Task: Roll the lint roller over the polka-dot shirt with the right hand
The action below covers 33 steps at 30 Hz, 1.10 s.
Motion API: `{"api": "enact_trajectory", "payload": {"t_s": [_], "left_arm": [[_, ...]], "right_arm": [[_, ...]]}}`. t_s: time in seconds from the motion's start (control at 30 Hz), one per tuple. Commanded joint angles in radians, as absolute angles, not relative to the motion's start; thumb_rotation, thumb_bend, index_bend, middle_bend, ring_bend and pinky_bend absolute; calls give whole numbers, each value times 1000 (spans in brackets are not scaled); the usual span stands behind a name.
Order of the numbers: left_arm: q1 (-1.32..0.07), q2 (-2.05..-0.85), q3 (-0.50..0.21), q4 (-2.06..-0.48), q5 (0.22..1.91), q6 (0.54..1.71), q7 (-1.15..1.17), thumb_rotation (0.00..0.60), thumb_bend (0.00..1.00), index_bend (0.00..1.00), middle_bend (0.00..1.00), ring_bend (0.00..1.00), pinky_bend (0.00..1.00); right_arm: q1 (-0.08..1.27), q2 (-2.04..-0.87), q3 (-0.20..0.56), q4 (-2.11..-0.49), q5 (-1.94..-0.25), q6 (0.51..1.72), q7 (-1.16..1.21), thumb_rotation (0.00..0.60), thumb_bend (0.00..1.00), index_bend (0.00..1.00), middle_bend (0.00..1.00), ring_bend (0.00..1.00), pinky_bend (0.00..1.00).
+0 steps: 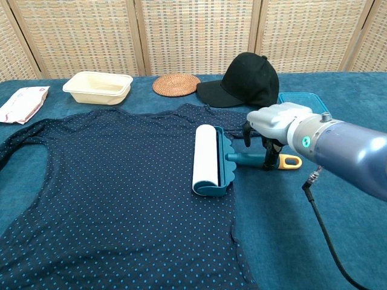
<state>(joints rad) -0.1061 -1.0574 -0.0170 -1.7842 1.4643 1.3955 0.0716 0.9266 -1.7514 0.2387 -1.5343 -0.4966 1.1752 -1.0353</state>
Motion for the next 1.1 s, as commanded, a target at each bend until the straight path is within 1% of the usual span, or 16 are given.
{"api": "enact_trajectory", "payload": {"t_s": [0.03,0.17,0.3,0.43,0.67,0.77,0.87,1.0,1.03,1.1], "left_arm": [[-106,-1057,-17,-1784,1463,1396,73,600,0,0,0,0,0],[-109,-1057,-19,-1782,1457,1392,68,600,0,0,0,0,0],[-112,-1055,-20,-1779,1452,1387,60,600,0,0,0,0,0],[-113,-1053,-20,-1777,1449,1383,53,600,0,0,0,0,0],[-115,-1050,-20,-1778,1449,1383,47,600,0,0,0,0,0],[-115,-1049,-20,-1779,1449,1384,46,600,0,0,0,0,0],[-115,-1048,-20,-1779,1448,1383,45,600,0,0,0,0,0],[-116,-1046,-21,-1779,1444,1381,41,600,0,0,0,0,0],[-116,-1045,-21,-1780,1444,1382,38,600,0,0,0,0,0],[-116,-1043,-19,-1781,1447,1382,34,600,0,0,0,0,0]], "right_arm": [[939,-1772,240,-1513,-486,1177,-1041,600,445,360,996,1000,1000],[951,-1796,239,-1479,-484,1176,-1044,600,481,365,996,1000,1000],[956,-1813,234,-1455,-482,1174,-1046,600,482,380,996,1000,1000],[959,-1822,231,-1441,-478,1170,-1048,600,483,415,996,1000,1000],[962,-1839,228,-1421,-475,1158,-1043,600,483,448,998,1000,1000],[962,-1850,223,-1406,-478,1154,-1042,600,501,485,999,1000,1000],[962,-1857,218,-1394,-481,1152,-1042,600,580,558,1000,1000,1000],[958,-1851,212,-1401,-496,1149,-1036,600,766,643,1000,1000,1000],[956,-1844,210,-1411,-515,1155,-1029,600,798,659,1000,1000,1000],[954,-1825,210,-1433,-545,1160,-1019,600,820,671,1000,1000,1000]]}}
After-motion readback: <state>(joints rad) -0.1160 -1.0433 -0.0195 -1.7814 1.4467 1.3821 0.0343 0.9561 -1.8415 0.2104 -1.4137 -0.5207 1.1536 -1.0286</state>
